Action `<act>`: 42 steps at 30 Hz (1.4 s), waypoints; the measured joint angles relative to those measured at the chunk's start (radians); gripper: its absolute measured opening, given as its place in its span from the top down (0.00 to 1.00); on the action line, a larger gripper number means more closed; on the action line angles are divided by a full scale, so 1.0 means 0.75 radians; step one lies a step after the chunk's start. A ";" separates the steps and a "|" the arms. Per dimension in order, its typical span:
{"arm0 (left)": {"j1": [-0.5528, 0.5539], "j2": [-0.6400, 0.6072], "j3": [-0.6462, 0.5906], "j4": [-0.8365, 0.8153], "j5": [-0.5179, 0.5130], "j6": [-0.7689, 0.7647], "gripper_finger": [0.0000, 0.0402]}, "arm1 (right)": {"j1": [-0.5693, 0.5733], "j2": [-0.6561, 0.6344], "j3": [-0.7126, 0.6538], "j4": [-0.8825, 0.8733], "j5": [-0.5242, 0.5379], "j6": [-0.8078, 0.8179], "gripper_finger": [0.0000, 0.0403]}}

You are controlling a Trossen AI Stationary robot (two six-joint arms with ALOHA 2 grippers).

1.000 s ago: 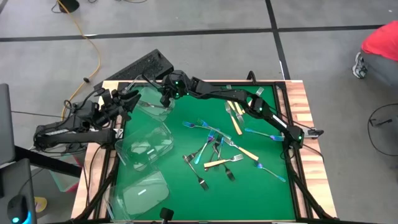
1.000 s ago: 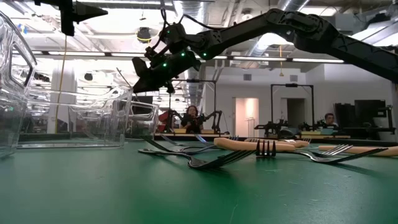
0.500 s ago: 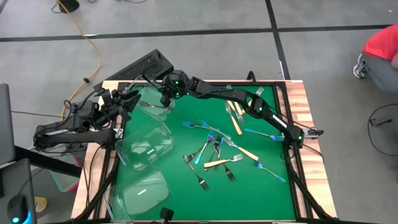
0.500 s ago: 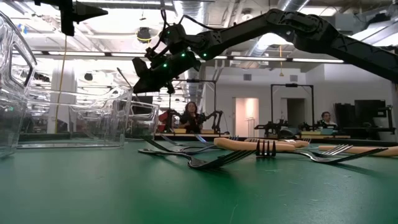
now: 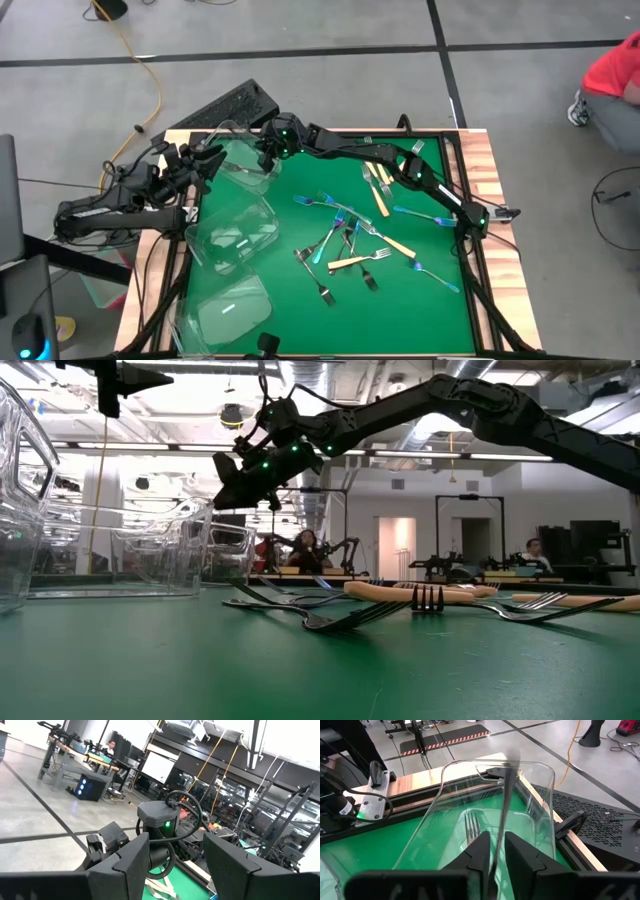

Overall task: Sort silverware by color (type)
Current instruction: Put the black fork into the top transparent bin, then put the orange fork into the middle transparent bin

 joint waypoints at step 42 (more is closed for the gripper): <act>0.000 0.000 0.000 0.001 0.001 -0.028 0.57 | 0.449 -1.123 -0.319 -1.832 0.544 0.507 0.69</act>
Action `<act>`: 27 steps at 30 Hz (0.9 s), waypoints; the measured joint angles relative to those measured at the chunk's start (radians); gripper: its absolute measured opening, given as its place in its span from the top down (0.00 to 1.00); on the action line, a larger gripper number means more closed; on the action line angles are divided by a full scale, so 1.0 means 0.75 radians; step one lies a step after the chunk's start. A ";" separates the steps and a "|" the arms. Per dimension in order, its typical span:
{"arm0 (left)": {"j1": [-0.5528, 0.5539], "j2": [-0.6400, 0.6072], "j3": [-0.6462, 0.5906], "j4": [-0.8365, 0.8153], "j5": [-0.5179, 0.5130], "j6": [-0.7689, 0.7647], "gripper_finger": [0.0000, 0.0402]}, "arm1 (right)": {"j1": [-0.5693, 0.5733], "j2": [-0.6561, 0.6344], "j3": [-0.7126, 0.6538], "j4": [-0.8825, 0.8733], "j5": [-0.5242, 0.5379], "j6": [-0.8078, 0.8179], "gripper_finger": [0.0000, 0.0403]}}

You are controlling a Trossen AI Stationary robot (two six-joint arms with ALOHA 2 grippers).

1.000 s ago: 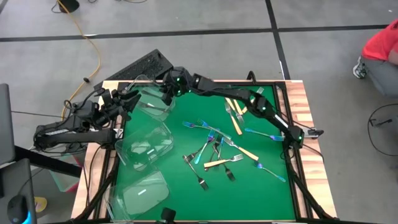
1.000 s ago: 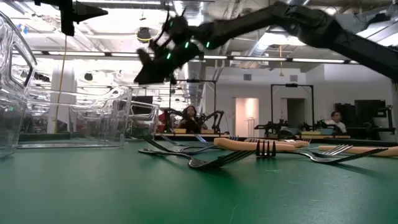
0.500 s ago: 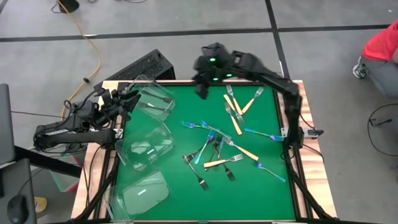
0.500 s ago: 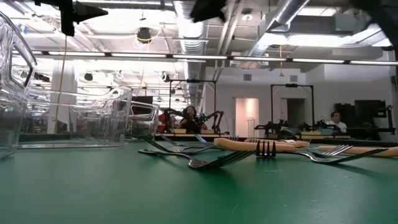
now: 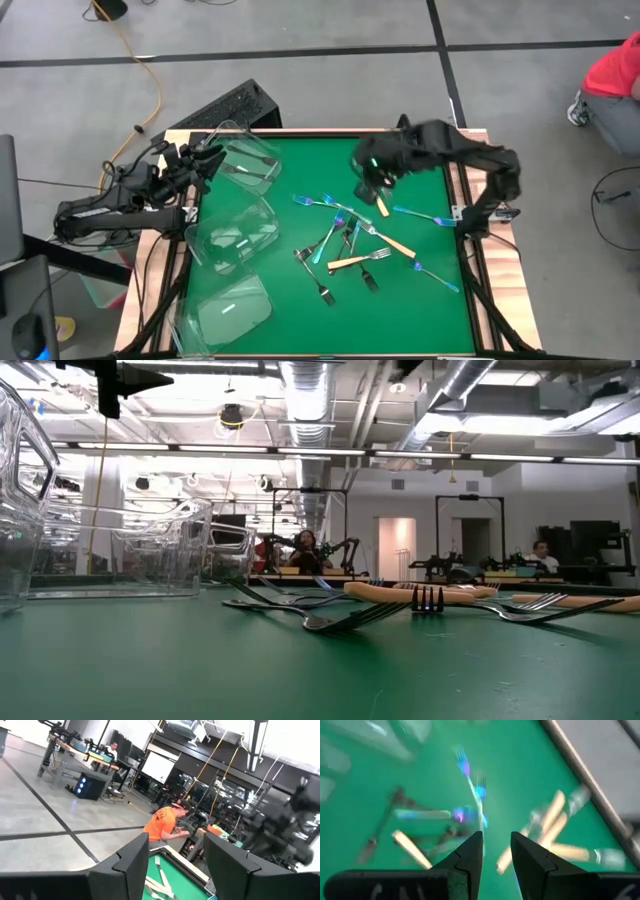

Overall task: Sort silverware by color (type)
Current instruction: Put the orange fork into the middle transparent bin

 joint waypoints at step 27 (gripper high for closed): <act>0.000 0.001 0.000 -0.069 -0.001 -0.022 0.57 | -0.251 -0.413 -1.809 1.239 -0.205 0.430 0.46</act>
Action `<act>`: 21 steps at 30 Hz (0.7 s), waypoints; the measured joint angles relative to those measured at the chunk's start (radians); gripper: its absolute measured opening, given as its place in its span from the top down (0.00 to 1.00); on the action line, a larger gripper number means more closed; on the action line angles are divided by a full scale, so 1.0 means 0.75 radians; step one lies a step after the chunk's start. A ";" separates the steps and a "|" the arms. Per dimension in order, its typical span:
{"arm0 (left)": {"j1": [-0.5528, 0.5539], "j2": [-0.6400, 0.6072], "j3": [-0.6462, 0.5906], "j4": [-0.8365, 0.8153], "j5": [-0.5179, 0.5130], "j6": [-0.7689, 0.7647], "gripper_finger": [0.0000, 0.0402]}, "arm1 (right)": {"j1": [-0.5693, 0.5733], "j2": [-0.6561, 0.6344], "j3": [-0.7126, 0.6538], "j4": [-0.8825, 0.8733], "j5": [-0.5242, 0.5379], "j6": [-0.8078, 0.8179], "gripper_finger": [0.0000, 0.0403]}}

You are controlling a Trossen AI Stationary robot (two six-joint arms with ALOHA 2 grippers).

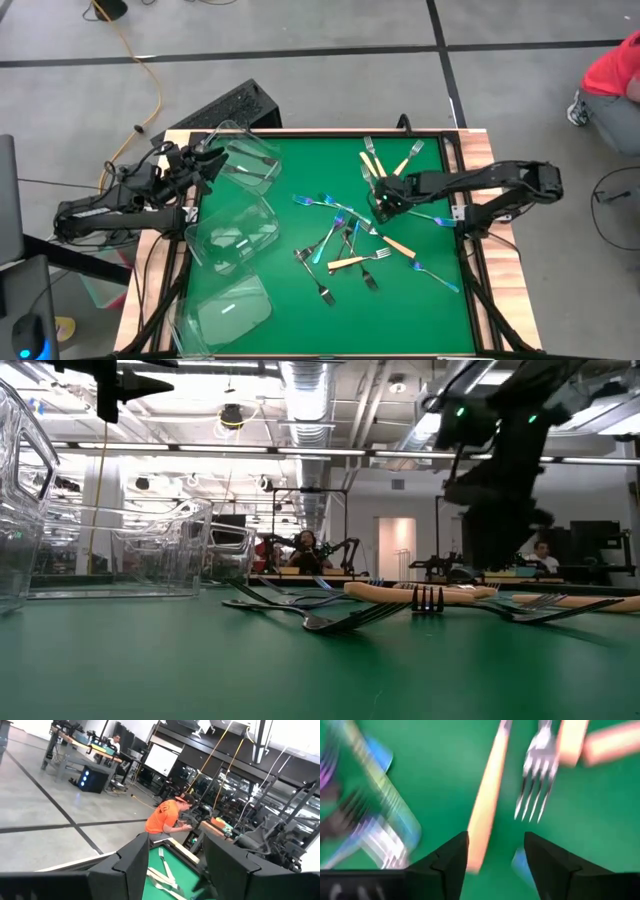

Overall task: Sort silverware by color (type)
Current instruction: Put the orange fork into the middle transparent bin

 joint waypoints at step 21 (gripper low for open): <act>0.001 0.000 0.000 -0.004 -0.101 0.000 0.57 | -0.175 0.280 0.010 0.208 -0.095 -0.169 0.52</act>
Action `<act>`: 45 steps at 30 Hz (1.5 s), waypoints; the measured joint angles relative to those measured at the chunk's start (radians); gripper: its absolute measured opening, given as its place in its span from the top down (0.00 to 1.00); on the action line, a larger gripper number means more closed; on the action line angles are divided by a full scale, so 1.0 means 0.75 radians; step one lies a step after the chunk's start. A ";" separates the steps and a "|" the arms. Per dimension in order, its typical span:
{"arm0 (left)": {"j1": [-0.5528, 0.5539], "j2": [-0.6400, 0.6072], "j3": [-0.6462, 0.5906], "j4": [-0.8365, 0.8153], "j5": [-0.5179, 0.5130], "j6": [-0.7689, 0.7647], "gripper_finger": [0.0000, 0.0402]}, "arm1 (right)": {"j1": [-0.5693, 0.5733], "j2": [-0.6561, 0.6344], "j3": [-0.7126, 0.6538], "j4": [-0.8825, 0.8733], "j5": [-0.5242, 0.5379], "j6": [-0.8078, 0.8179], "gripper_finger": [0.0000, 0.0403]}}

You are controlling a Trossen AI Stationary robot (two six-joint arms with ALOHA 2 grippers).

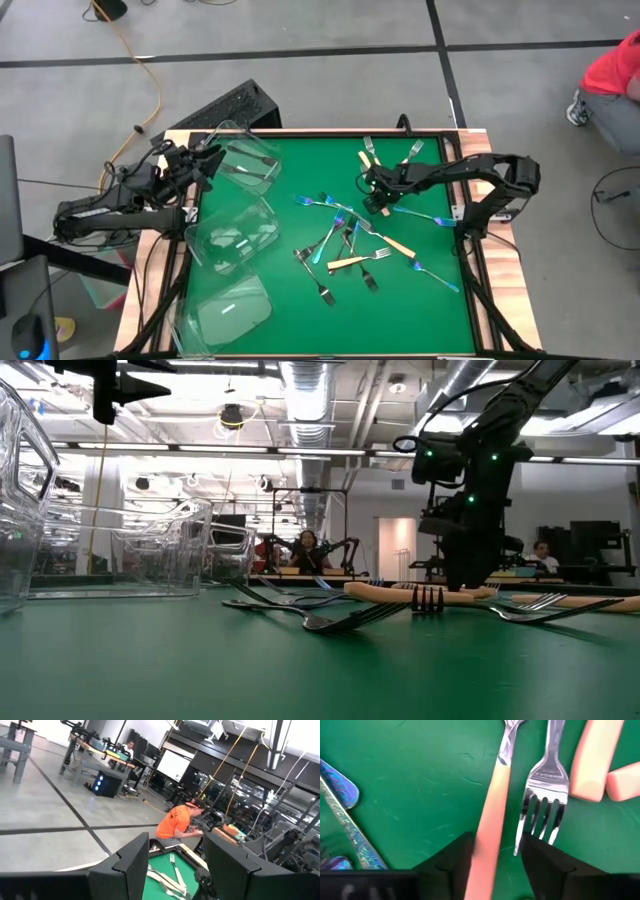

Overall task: Sort silverware by color (type)
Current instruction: Put the orange fork into the middle transparent bin

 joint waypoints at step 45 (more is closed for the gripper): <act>0.000 -0.001 0.000 -0.029 -0.003 -0.025 0.57 | 0.034 0.070 0.434 -0.183 0.005 -0.030 0.57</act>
